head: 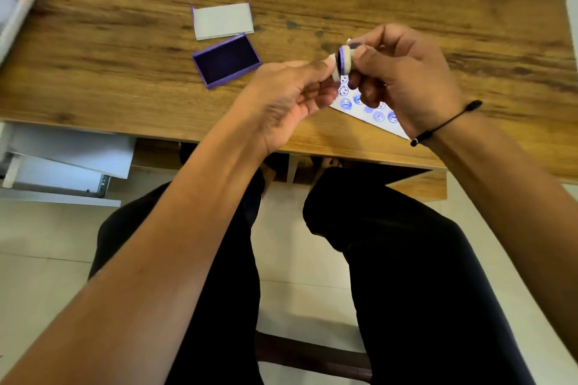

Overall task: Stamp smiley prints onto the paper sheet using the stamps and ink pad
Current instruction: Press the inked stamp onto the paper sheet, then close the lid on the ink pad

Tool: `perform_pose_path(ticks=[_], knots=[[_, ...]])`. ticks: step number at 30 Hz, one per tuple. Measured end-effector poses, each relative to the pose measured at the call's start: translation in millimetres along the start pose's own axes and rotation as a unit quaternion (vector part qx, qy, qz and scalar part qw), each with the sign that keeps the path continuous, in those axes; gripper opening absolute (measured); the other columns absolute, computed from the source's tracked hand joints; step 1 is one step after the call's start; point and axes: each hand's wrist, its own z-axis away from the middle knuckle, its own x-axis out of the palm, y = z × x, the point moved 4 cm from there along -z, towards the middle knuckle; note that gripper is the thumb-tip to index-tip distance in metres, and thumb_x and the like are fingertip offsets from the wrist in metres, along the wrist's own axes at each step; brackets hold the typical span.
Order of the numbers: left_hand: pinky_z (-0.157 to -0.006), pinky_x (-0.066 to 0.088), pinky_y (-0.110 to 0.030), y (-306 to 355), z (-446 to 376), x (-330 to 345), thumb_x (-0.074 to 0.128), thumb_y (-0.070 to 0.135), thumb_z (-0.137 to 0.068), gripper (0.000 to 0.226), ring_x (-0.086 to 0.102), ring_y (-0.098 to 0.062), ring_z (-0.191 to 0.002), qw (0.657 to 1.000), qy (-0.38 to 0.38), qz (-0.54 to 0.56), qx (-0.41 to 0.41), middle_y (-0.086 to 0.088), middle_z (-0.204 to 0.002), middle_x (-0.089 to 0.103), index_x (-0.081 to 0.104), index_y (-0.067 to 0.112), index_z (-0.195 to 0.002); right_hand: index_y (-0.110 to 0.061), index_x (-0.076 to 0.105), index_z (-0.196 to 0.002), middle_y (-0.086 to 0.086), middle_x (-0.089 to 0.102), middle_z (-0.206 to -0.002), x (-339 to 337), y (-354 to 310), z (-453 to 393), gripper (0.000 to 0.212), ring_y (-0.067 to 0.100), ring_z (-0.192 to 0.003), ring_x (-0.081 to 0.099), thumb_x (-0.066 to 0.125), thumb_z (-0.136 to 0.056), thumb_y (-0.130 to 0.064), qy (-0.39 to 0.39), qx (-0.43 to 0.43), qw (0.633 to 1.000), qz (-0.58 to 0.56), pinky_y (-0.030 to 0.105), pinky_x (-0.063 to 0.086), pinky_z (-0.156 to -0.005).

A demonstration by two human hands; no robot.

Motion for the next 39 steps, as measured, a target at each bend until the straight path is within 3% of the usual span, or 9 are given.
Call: perform_pose_path(ticks=[13,17,20,22,24,27,33,36,39], knots=[[-0.064,0.049,-0.022,8,1,-21,0.055,0.007,-0.090,0.015,0.053,-0.016,-0.062,0.999,0.022,-0.011,0.036,-0.013,-0.071,0.056,0.061,-0.006,-0.086,-0.017,0.053,-0.071,-0.007,0.059,-0.041,31,-6,-4,0.018,0.004,-0.033,0.043,0.054,-0.085,-0.006,-0.033,-0.017,0.997,0.066,0.017,0.032,-0.037],[-0.058,0.051,-0.019,21,-9,-37,0.053,0.007,-0.091,0.016,0.055,-0.016,-0.064,0.998,0.041,-0.025,0.042,-0.013,-0.073,0.058,0.061,-0.003,-0.082,-0.022,0.049,-0.069,0.003,0.058,-0.054,46,-14,-32,0.020,0.000,-0.033,0.045,0.056,-0.083,-0.010,-0.064,-0.027,0.982,0.176,0.017,0.034,-0.038],[-0.059,0.050,-0.020,31,-21,-59,0.056,0.006,-0.089,0.011,0.055,-0.014,-0.066,0.988,0.136,-0.057,0.047,-0.010,-0.072,0.060,0.063,0.000,-0.084,-0.022,0.054,-0.072,0.003,0.062,-0.063,62,-13,-71,0.011,0.000,-0.038,0.050,0.057,-0.081,-0.017,-0.091,-0.039,0.940,0.327,0.021,0.039,-0.046],[-0.053,0.049,-0.018,35,-25,-73,0.058,0.001,-0.086,0.010,0.054,-0.012,-0.060,0.978,0.197,-0.043,0.050,-0.008,-0.070,0.059,0.062,-0.003,-0.094,-0.014,0.061,-0.086,0.009,0.068,-0.082,74,-7,-95,0.010,0.007,-0.061,0.062,0.057,-0.081,-0.021,-0.107,-0.063,0.885,0.448,0.025,0.042,-0.057],[-0.051,0.048,-0.018,37,-28,-83,0.059,-0.003,-0.083,0.013,0.054,-0.012,-0.057,0.974,0.216,-0.038,0.048,-0.009,-0.067,0.059,0.063,-0.004,-0.096,-0.007,0.063,-0.097,0.018,0.066,-0.103,87,4,-113,0.021,0.030,-0.094,0.060,0.056,-0.082,-0.021,-0.122,-0.083,0.813,0.563,0.030,0.039,-0.068],[-0.053,0.049,-0.018,39,-32,-90,0.058,-0.004,-0.082,0.006,0.054,-0.012,-0.056,0.975,0.208,-0.062,0.037,-0.009,-0.065,0.058,0.064,-0.003,-0.082,-0.003,0.061,-0.101,0.025,0.062,-0.108,103,20,-122,0.023,0.039,-0.100,0.056,0.052,-0.083,-0.015,-0.152,-0.101,0.740,0.647,0.031,0.034,-0.065],[-0.092,0.047,-0.031,40,-31,-114,0.057,-0.001,-0.081,0.009,0.053,-0.019,-0.070,0.967,0.229,-0.106,0.036,-0.010,-0.071,0.059,0.066,0.000,-0.082,-0.006,0.059,-0.106,0.022,0.059,-0.095,105,18,-133,0.031,0.035,-0.090,0.054,0.056,-0.084,-0.027,-0.157,-0.111,0.687,0.700,0.031,0.034,-0.064],[-0.076,0.049,-0.024,42,-31,-129,0.055,-0.005,-0.082,0.015,0.054,-0.016,-0.067,0.964,0.245,-0.091,0.041,-0.009,-0.072,0.061,0.066,0.004,-0.077,0.000,0.061,-0.101,0.023,0.061,-0.091,116,1,-161,0.032,0.038,-0.088,0.055,0.057,-0.082,-0.025,-0.115,-0.153,0.702,0.686,0.035,0.041,-0.065],[-0.064,0.050,-0.021,44,-32,-136,0.053,-0.006,-0.082,0.016,0.055,-0.014,-0.064,0.963,0.255,-0.073,0.048,-0.010,-0.074,0.062,0.066,0.002,-0.079,0.000,0.055,-0.113,0.025,0.060,-0.113,141,6,-190,0.044,0.042,-0.104,0.053,0.063,-0.079,-0.028,-0.208,-0.149,0.642,0.723,0.044,0.048,-0.084]])
